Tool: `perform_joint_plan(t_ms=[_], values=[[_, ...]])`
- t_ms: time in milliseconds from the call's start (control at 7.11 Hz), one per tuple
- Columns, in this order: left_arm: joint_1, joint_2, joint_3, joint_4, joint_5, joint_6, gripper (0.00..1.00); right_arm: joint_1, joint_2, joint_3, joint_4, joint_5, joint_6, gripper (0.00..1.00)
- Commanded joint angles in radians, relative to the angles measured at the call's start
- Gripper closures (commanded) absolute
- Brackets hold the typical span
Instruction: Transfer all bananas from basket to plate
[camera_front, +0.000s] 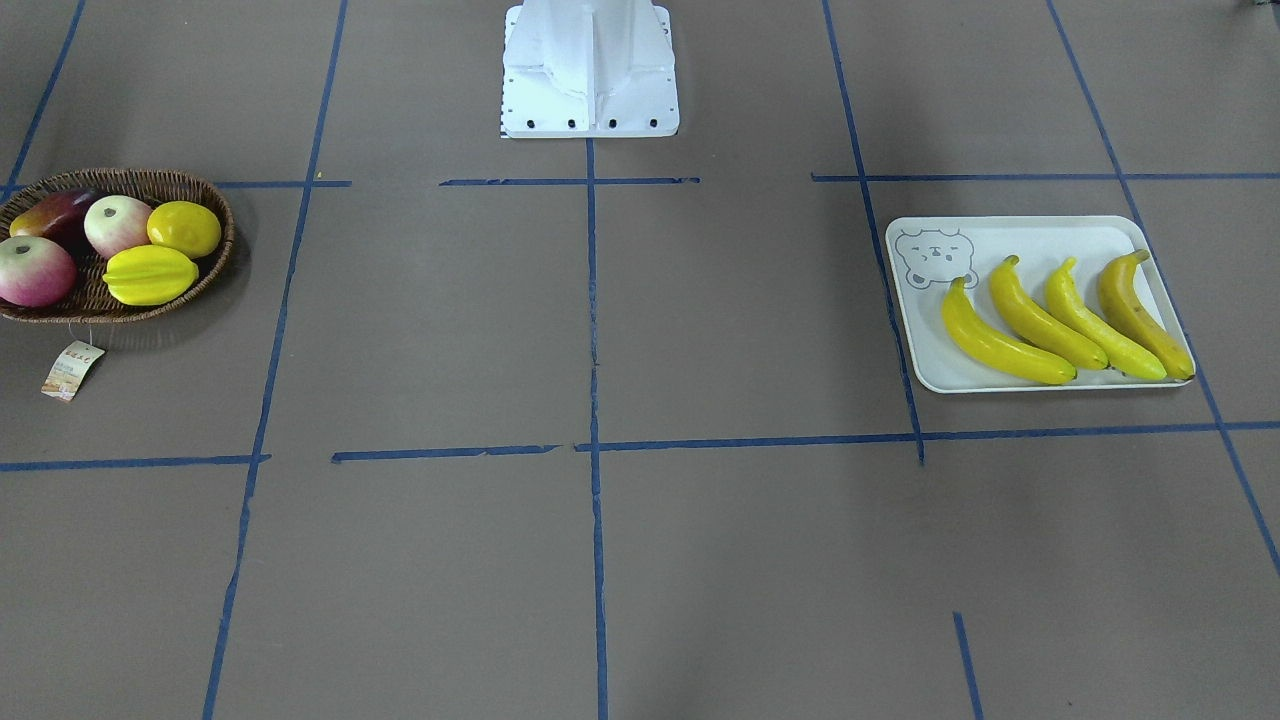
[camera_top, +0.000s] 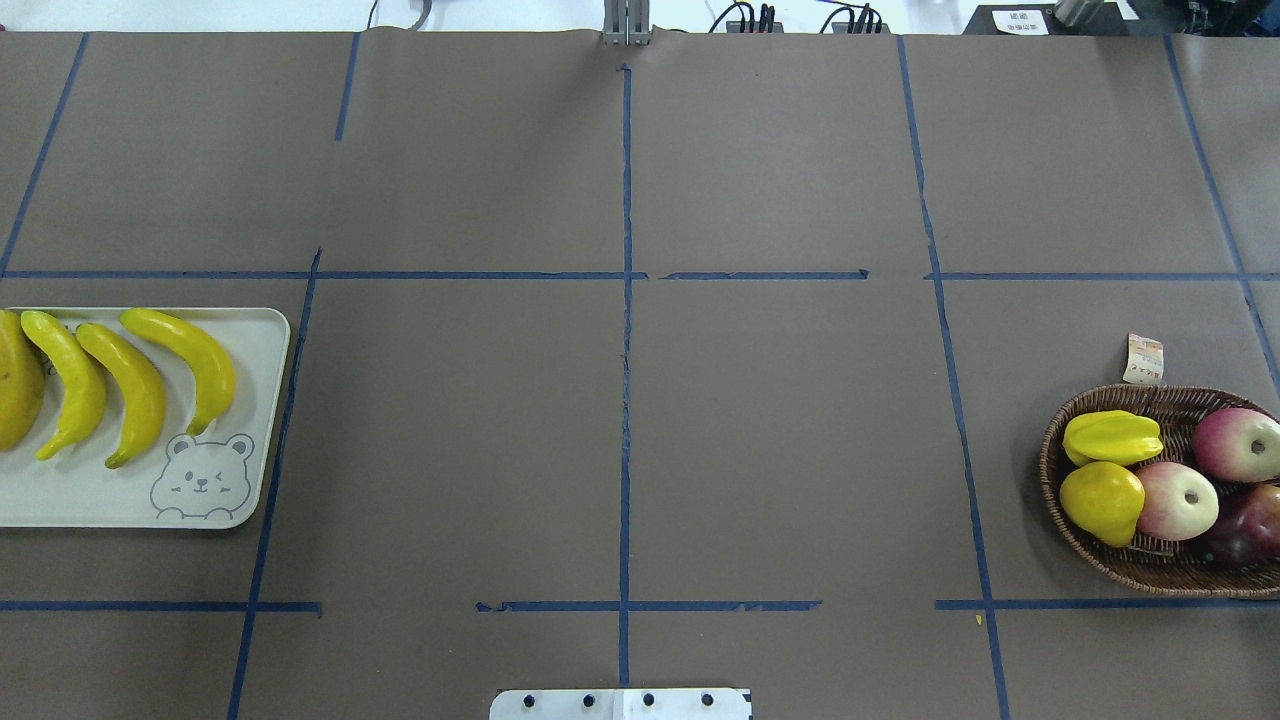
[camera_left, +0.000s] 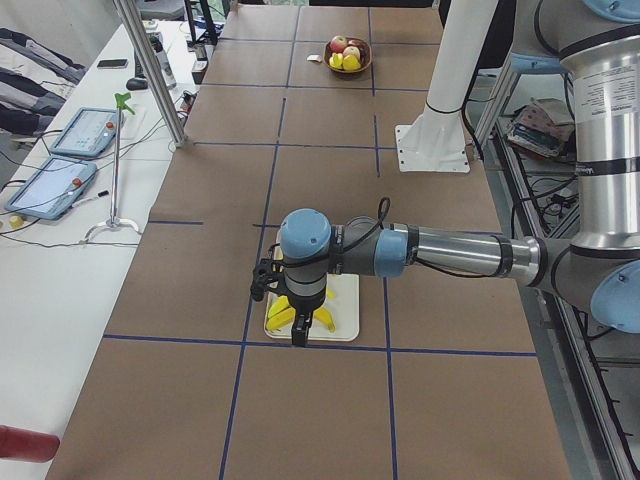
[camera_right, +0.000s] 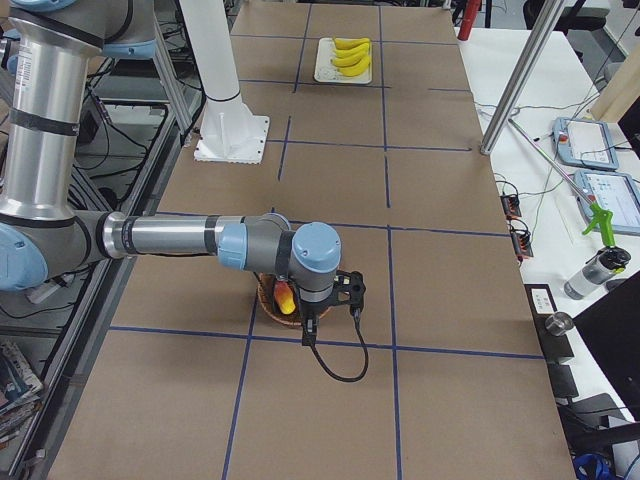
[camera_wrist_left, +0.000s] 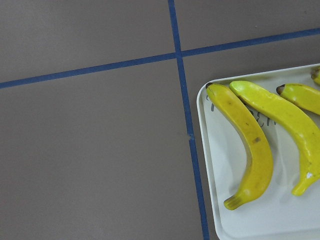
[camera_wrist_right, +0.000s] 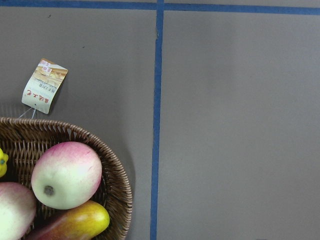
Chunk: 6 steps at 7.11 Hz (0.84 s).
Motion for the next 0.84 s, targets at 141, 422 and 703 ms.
perform_joint_plan(t_ms=[141, 422, 703], values=[[0.000, 0.000, 0.000, 0.002, -0.001, 0.001, 0.00, -0.001, 0.000, 0.000, 0.000, 0.000, 0.000, 0.01], [0.000, 0.000, 0.000, 0.000, -0.001, 0.000, 0.00, -0.006, 0.000, 0.000, 0.000, 0.000, 0.000, 0.01], [0.000, 0.000, 0.000, 0.000, -0.001, 0.000, 0.00, -0.009, 0.000, 0.000, 0.002, 0.000, 0.000, 0.01]])
